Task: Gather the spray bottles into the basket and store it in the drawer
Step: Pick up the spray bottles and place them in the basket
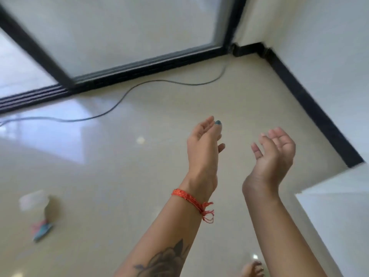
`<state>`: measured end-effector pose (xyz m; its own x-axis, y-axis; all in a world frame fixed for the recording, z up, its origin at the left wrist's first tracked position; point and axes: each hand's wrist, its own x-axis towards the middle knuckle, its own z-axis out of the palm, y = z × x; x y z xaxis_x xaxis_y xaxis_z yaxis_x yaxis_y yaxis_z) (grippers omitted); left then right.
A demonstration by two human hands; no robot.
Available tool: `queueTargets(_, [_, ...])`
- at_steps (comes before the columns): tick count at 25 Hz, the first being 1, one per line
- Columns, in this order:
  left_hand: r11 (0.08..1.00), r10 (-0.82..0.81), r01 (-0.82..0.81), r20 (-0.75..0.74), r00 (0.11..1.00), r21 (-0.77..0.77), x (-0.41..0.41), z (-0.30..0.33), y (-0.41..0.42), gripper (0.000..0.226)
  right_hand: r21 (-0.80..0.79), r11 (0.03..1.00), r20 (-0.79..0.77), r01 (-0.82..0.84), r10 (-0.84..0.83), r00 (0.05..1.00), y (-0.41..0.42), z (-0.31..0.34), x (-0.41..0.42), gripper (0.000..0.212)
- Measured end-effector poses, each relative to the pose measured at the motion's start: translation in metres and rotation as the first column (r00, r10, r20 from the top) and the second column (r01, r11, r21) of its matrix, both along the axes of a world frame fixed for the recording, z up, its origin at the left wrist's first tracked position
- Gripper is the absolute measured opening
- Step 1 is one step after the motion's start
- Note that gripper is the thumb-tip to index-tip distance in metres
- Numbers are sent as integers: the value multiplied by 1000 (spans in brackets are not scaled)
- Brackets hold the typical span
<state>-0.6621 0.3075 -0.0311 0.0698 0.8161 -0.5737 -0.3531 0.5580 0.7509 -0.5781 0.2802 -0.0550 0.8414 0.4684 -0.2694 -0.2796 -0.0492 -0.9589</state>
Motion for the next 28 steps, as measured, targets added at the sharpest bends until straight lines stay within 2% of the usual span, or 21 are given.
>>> queueTargets(3, [975,222,-222,-9,975,-26,-114,-9,9,28,-21,971,-34,-236,236,971,30,-6,-112,26])
queueTargets(7, [892,449,-449,-6,893,-53,-253,-16,15,27,-49,871,-53,-488,486,873,50,-10,-257,26])
queueTargets(12, [737,674,-674,-24,738,-38,-410,-21,15,30,-79,682,-63,-727,725,686,65,-11,-417,25])
queueTargets(15, [606,792,-790,-22,610,-94,-480,-38,3,31,-91,544,-52,-834,834,549,67,-21,-495,25])
queueTargets(22, [257,952,-911,-74,295,-323,-577,-128,-36,34,-198,211,-108,-957,966,235,66,-101,-622,29])
queueTargets(26, [59,982,-903,-138,128,-425,-616,-218,-37,34,-265,18,-86,-964,995,43,78,-181,-679,31])
queueTargets(28, [-3,987,-872,-141,76,-490,-622,-264,-34,33,-320,-67,-39,-945,998,-57,84,-227,-697,33])
